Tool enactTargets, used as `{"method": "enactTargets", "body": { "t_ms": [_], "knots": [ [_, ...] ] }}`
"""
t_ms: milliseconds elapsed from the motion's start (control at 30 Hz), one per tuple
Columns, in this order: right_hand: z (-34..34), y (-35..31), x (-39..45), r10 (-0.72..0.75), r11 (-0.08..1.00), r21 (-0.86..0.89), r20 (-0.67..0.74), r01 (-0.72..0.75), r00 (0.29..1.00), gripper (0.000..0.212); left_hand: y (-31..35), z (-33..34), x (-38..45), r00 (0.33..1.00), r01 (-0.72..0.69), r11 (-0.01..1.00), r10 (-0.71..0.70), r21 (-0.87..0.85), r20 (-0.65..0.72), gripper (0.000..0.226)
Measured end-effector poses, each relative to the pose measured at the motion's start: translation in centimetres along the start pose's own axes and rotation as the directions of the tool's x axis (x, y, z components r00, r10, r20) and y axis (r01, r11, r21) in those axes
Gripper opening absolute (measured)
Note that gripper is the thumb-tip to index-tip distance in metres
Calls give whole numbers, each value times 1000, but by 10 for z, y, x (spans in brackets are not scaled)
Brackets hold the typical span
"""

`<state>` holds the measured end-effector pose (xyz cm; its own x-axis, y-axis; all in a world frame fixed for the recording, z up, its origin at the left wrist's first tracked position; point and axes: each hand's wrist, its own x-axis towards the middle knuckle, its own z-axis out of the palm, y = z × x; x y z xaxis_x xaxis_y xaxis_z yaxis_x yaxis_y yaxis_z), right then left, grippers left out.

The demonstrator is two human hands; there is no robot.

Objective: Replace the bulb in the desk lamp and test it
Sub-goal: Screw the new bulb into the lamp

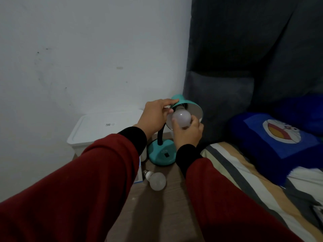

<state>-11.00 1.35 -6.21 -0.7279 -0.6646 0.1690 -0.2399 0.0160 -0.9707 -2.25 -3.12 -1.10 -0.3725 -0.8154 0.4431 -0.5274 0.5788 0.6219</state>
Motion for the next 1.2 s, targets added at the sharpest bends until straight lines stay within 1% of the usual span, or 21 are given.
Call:
{"method": "enactTargets", "body": {
  "t_ms": [67,133,200,267,333,367,400,467,533,567,633,700,833,933,1000,1100,1167,1200],
  "knots": [
    [1,-1,0,45,998,34,-11,-44,999,65,0,1,0,1000,6,1000,-6,-6,1,36],
    [0,-3,0,80,994,76,-24,-78,996,73,0,1,0,1000,9,1000,-9,-7,10,37],
    [-1,-3,-2,73,988,137,-31,-68,997,80,0,1,-1,1000,5,1000,-5,-4,7,37],
    [-2,-3,-4,45,985,166,-23,-40,999,71,0,1,-1,1000,5,1000,-5,-12,3,38],
    [-2,-1,-4,28,988,155,-15,-26,999,58,0,0,0,1000,-1,1000,0,2,1,37],
    [-3,-1,-3,34,989,144,-17,-31,999,55,1,0,0,1000,-5,1000,5,13,1,37],
    [-3,0,-1,47,990,136,-20,-43,999,55,1,0,0,1000,-8,1000,8,20,2,37],
    [-5,-2,0,76,991,115,-21,-73,997,61,1,1,0,1000,-6,1000,6,20,5,36],
    [-5,-2,0,68,990,122,-13,-66,998,70,0,2,0,1000,2,1000,-2,15,2,36],
    [-6,-2,-1,60,989,137,-3,-59,998,70,-1,2,1,1000,5,1000,-5,16,0,36],
    [-7,-1,-2,68,988,136,21,-70,997,62,-1,2,1,1000,6,1000,-6,20,-1,36],
    [-8,-3,-4,106,986,124,41,-111,993,53,0,2,1,1000,-1,1000,1,25,-1,37],
    [-7,-7,-4,142,983,106,52,-147,989,64,-1,2,0,1000,-7,1000,7,26,-8,37],
    [-2,-1,-1,183,977,94,80,-190,980,57,-1,1,0,1000,4,1000,-4,14,-7,37],
    [-2,-1,-2,198,975,84,89,-205,976,58,-1,1,0,1000,10,1000,-10,-2,-7,37],
    [-5,-4,-2,168,986,17,58,-169,984,68,-1,2,0,1000,-4,1000,4,4,-17,37],
    [-7,-6,-4,113,993,37,39,-115,993,77,-1,2,0,1000,-10,1000,10,4,-20,38],
    [-7,-6,-5,89,995,50,34,-91,995,77,-1,2,0,1000,-10,1000,10,2,-19,38]
  ]
}}
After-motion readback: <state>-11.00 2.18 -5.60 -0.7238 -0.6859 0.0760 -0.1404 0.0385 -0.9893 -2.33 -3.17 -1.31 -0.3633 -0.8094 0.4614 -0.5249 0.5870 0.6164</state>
